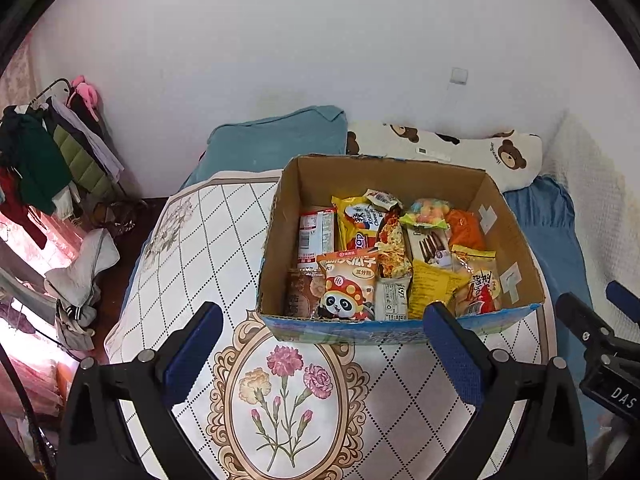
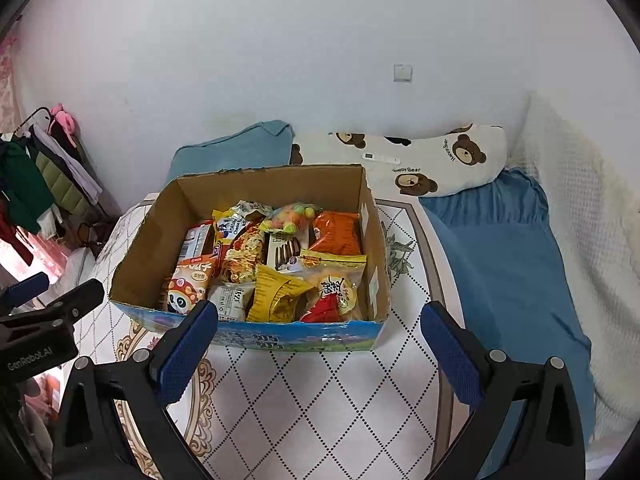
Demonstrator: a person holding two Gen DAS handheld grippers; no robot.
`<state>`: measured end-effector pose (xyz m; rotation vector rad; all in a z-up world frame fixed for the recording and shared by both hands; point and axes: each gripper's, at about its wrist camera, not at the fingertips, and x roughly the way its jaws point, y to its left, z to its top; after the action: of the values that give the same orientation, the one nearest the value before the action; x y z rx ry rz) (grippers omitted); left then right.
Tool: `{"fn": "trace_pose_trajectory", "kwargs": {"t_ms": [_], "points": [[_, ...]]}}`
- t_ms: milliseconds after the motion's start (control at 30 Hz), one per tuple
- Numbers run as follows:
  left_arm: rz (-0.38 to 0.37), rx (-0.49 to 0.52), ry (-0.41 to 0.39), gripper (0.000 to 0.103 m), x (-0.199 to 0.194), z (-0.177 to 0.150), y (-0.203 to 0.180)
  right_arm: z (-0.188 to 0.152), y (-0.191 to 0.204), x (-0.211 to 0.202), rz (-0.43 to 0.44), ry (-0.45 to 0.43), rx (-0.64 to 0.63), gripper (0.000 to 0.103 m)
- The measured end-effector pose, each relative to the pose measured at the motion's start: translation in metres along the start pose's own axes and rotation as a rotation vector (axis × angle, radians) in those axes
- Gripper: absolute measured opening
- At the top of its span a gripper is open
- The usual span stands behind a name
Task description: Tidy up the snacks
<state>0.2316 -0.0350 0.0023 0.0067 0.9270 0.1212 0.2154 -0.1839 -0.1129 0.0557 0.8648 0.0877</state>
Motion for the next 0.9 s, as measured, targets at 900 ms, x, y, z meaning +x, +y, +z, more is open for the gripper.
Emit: {"fn": "trace_pose_trajectory", "kwargs": {"t_ms": [900], "points": [[-0.010, 0.005, -0.012, 0.102, -0.006, 0.000, -0.005, 0.005, 0.001, -0.017, -0.027, -0.043, -0.024, 0.103]]}}
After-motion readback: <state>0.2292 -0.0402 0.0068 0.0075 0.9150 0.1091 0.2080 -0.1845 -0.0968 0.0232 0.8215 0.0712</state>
